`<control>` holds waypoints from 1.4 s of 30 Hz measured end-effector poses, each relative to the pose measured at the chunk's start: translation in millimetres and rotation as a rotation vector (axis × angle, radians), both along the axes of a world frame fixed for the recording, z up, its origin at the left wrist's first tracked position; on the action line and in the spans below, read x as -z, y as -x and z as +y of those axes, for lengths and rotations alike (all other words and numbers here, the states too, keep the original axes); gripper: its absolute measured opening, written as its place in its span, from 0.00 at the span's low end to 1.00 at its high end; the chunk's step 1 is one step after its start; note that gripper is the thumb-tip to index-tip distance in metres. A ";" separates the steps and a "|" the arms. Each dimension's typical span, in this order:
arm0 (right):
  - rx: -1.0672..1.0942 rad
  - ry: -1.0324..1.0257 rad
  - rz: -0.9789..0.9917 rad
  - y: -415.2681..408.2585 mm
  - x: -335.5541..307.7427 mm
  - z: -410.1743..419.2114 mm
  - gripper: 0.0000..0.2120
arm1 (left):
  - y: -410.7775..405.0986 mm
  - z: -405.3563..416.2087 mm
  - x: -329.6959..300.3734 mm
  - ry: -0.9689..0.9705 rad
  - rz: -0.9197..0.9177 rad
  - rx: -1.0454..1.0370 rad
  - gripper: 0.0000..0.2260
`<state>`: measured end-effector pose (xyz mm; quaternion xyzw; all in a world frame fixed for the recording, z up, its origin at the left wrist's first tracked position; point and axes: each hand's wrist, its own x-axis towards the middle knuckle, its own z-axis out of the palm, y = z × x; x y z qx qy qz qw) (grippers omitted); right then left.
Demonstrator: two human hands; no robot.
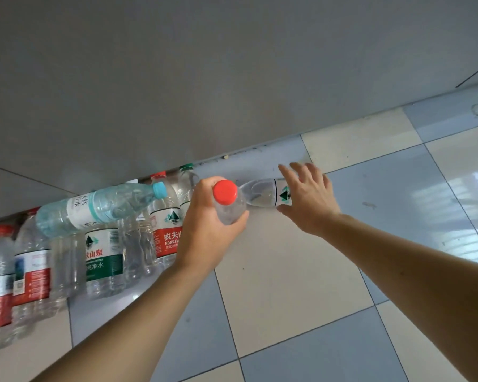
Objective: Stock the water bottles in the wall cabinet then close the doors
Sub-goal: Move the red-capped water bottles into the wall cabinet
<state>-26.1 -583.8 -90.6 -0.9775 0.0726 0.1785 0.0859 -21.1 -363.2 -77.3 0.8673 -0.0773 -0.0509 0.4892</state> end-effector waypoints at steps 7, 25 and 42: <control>0.066 0.146 0.100 3.1 11.6 25.8 0.30 | -1.2 -4.7 2.7 0.001 -0.046 -0.006 0.25; 0.665 -0.615 -0.191 64.1 -37.3 33.2 0.26 | 4.8 1.4 -12.3 -0.051 0.073 0.067 0.30; 0.674 -0.794 -0.221 73.7 -20.5 41.3 0.28 | -0.6 21.5 -10.7 -0.012 0.273 0.150 0.29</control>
